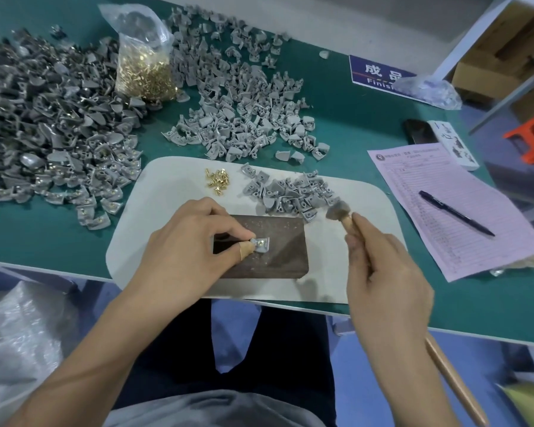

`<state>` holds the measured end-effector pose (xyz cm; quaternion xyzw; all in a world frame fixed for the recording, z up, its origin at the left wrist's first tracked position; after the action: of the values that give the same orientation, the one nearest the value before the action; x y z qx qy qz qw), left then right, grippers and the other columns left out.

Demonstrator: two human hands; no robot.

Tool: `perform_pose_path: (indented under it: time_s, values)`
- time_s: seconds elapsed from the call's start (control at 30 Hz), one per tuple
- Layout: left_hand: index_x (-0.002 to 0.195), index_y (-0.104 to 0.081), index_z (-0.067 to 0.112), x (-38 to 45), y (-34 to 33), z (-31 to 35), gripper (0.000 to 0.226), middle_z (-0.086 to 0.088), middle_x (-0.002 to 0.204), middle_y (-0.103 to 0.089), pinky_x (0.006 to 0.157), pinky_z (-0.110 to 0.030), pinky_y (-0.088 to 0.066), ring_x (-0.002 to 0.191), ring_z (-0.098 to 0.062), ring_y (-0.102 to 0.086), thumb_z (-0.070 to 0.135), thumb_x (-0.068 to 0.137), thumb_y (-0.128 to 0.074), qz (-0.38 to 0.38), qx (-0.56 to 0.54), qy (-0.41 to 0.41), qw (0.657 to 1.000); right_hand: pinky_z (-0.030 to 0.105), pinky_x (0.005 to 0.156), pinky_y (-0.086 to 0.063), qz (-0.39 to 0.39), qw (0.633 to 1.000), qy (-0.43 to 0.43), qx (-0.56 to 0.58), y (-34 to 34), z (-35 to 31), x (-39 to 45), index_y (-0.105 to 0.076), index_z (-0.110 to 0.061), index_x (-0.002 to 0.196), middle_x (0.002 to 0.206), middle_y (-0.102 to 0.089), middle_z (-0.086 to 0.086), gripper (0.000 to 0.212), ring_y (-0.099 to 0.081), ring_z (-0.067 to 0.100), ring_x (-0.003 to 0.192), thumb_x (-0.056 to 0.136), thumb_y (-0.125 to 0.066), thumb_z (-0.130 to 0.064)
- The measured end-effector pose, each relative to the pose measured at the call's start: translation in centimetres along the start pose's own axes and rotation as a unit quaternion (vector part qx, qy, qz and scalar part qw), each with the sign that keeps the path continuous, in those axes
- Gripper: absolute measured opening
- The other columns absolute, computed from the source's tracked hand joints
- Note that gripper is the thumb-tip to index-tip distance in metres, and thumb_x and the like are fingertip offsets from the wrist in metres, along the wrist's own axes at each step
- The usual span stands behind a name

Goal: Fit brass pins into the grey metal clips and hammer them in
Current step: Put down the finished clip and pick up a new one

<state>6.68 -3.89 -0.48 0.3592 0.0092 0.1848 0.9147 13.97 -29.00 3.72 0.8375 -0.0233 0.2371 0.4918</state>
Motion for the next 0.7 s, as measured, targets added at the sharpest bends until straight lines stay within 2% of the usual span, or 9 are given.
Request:
perform_pose_path:
  time_s: [0.07,0.13,0.2,0.23,0.3,0.37,0.43,0.57,0.7]
  values:
    - [0.091,-0.069,0.054,-0.1,0.0,0.0,0.013,0.023,0.100,-0.053,0.078,-0.036,-0.049,0.105,0.004,-0.049,0.058,0.078,-0.070,0.000,0.000,0.000,1.000,0.034,0.061,-0.037,-0.014,0.998,-0.036,-0.057,-1.0,1.8,-0.4,-0.064,-0.027,0.134,0.103,-0.064,0.001,0.033,-0.061,0.032,0.087,0.103,-0.053,-0.026]
    - [0.093,-0.068,0.055,-0.1,0.0,0.2,0.014,0.020,0.097,-0.054,0.078,-0.034,-0.046,0.106,0.002,-0.048,0.057,0.079,-0.069,-0.004,0.001,0.003,1.000,0.037,0.065,-0.037,-0.055,0.991,-0.059,-0.103,-2.3,2.9,-0.9,-0.066,-0.025,0.134,0.107,-0.064,0.007,0.036,-0.057,0.037,0.094,0.099,-0.058,-0.019]
    - [0.093,-0.067,0.054,0.0,0.0,0.4,0.012,0.020,0.096,-0.054,0.076,-0.029,-0.043,0.105,0.002,-0.047,0.055,0.081,-0.069,-0.006,0.013,0.004,1.000,0.045,0.080,-0.036,-0.068,0.984,-0.056,-0.157,-2.9,2.9,-1.0,-0.071,-0.025,0.128,0.112,-0.065,0.011,0.034,-0.049,0.037,0.104,0.096,-0.065,-0.016]
    - [0.092,-0.067,0.053,0.0,0.0,0.6,0.010,0.021,0.096,-0.053,0.073,-0.025,-0.041,0.104,0.002,-0.046,0.054,0.082,-0.069,-0.004,0.026,0.001,1.000,0.048,0.088,-0.034,-0.041,0.984,-0.045,-0.165,-2.5,2.5,-0.7,-0.074,-0.025,0.121,0.114,-0.065,0.011,0.027,-0.047,0.036,0.107,0.096,-0.067,-0.018]
    - [0.091,-0.068,0.049,-0.1,0.1,0.9,0.008,0.022,0.098,-0.051,0.071,-0.016,-0.037,0.101,0.003,-0.046,0.050,0.084,-0.070,0.009,0.052,-0.007,0.999,0.047,0.092,-0.031,0.026,0.992,-0.002,-0.126,-1.4,0.7,-0.1,-0.076,-0.026,0.109,0.114,-0.064,0.005,0.017,-0.046,0.033,0.107,0.097,-0.064,-0.028]
    - [0.092,-0.069,0.046,-0.3,0.4,1.1,0.008,0.023,0.101,-0.052,0.071,-0.010,-0.034,0.102,0.004,-0.049,0.046,0.084,-0.071,0.032,0.055,-0.009,0.998,0.040,0.088,-0.031,0.020,0.998,0.058,-0.032,-1.7,-2.3,0.4,-0.074,-0.032,0.109,0.107,-0.064,-0.006,0.020,-0.049,0.026,0.103,0.096,-0.061,-0.038]
    - [0.093,-0.069,0.044,-0.7,0.9,1.0,0.008,0.022,0.101,-0.054,0.072,-0.012,-0.039,0.102,0.003,-0.052,0.043,0.085,-0.072,0.062,0.035,-0.010,0.997,0.039,0.086,-0.034,-0.030,0.992,0.119,0.030,-3.0,-5.7,0.7,-0.073,-0.037,0.109,0.104,-0.065,-0.016,0.019,-0.052,0.020,0.102,0.095,-0.062,-0.043]
    - [0.094,-0.070,0.039,-1.8,3.4,-0.6,0.011,0.022,0.096,-0.062,0.074,-0.030,-0.051,0.099,-0.002,-0.056,0.036,0.084,-0.070,0.133,0.020,-0.003,0.991,0.038,0.081,-0.033,-0.070,0.972,0.209,0.079,-5.4,-11.6,1.1,-0.077,-0.037,0.099,0.097,-0.069,-0.020,0.010,-0.058,0.016,0.095,0.092,-0.070,-0.036]
    - [0.093,-0.071,0.038,-3.4,6.3,-4.6,0.024,0.024,0.092,-0.064,0.071,-0.032,-0.051,0.093,-0.001,-0.054,0.020,0.079,-0.080,0.176,0.038,0.051,0.982,0.039,0.083,-0.033,-0.130,0.951,0.261,0.103,-8.3,-16.3,0.9,-0.076,-0.038,0.095,0.095,-0.070,-0.021,0.005,-0.058,0.014,0.095,0.091,-0.074,-0.035]
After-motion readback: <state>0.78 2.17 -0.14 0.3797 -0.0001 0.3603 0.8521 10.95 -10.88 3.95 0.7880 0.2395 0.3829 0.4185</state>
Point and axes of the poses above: each hand's wrist, its own x-axis towards the middle knuckle, its own y-axis out of the back of the hand, z = x × y, the point moved 9 cm from there along x, towards the middle knuckle
